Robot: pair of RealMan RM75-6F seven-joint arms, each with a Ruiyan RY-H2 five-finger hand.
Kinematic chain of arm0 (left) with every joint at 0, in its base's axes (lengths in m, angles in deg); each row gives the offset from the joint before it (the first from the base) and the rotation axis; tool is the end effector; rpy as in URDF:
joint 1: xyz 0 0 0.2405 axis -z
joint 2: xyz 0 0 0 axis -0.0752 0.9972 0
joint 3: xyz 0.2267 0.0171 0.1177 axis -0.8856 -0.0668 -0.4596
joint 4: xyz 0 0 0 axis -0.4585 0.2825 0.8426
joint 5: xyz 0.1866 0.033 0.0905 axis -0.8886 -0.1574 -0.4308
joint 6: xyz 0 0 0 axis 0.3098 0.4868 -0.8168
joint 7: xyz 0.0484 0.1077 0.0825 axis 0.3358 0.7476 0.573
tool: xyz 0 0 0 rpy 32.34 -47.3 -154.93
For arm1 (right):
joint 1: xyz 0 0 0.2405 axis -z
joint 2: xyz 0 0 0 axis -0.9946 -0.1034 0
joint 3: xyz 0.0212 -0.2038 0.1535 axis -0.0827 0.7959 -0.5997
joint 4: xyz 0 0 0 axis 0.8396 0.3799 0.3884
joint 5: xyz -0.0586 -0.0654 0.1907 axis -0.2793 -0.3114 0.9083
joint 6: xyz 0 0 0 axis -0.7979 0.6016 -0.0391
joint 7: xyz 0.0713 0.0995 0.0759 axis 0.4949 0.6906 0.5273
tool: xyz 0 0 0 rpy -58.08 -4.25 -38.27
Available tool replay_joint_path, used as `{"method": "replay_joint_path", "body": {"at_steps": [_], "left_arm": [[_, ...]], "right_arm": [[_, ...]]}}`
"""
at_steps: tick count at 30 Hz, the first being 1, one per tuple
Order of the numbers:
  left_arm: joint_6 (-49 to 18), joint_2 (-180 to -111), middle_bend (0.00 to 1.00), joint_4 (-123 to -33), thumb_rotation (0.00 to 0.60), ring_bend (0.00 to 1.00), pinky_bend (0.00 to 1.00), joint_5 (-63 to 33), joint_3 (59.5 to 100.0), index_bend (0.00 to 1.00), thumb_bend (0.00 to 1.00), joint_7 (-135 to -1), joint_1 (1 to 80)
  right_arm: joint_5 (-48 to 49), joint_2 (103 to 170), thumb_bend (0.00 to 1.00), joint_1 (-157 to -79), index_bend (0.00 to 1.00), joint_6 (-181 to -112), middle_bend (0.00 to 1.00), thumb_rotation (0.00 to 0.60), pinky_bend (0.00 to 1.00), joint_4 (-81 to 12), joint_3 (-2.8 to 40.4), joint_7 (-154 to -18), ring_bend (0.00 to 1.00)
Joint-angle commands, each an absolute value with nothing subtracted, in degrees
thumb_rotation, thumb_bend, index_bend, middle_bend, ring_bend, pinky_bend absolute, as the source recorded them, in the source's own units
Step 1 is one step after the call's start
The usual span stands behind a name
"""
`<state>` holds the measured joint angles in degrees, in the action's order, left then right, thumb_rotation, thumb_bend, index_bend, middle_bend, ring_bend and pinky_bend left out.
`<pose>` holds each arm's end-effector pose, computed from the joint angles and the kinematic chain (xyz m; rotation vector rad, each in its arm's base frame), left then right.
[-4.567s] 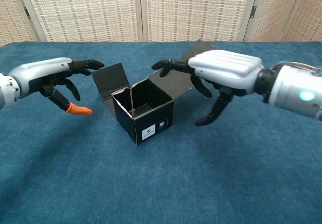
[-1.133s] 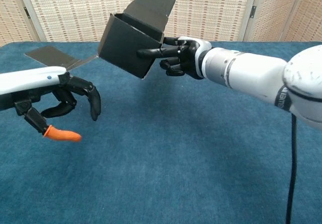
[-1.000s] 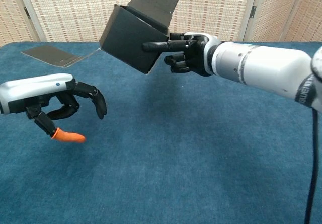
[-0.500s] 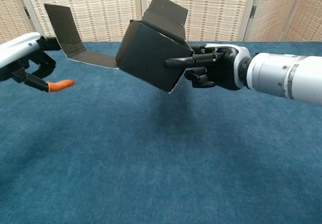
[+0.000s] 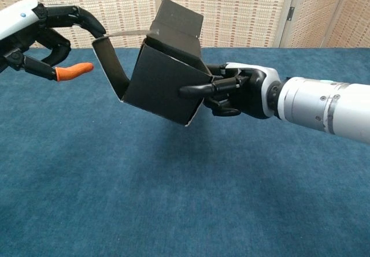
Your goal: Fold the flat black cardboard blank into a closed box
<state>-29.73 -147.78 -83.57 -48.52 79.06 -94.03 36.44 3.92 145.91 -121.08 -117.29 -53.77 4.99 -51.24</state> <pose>-0.1731 0.3097 0.0498 -1.6791 -1.0592 -1.6570 -0.0919 -0.3178 -0.0460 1.2323 -2.4266 1.3961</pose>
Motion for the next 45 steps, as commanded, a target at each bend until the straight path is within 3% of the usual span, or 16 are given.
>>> {"method": "replay_joint_path", "body": {"at_steps": [1,19,45], "left_arm": [[-30.32,-147.91,0.44,-83.22,0.600,0.85,0.88,-49.53,78.96,0.39,0.34,-92.55,37.08],[-35.14,-151.86,0.43,-69.32,0.600,0.85,0.88,-58.94,76.20,0.40,0.34,-87.83,41.98],[-35.43,-160.04,0.44,-51.81,0.600,0.85,0.87,-62.00,70.64,0.42,0.34,-85.23,46.61]], "right_arm": [[3.43,146.38,0.28,-121.35,0.62,-117.64,0.60,0.600,1.00,-53.42,5.44,-51.58,0.80],[2.02,149.72,0.27,-124.34,0.62,-119.91,0.60,0.600,1.00,-49.42,8.51,-57.20,0.80],[2.45,155.17,0.28,-126.96,0.62,-122.28,0.60,0.600,1.00,-40.17,9.99,-61.78,0.80]]}}
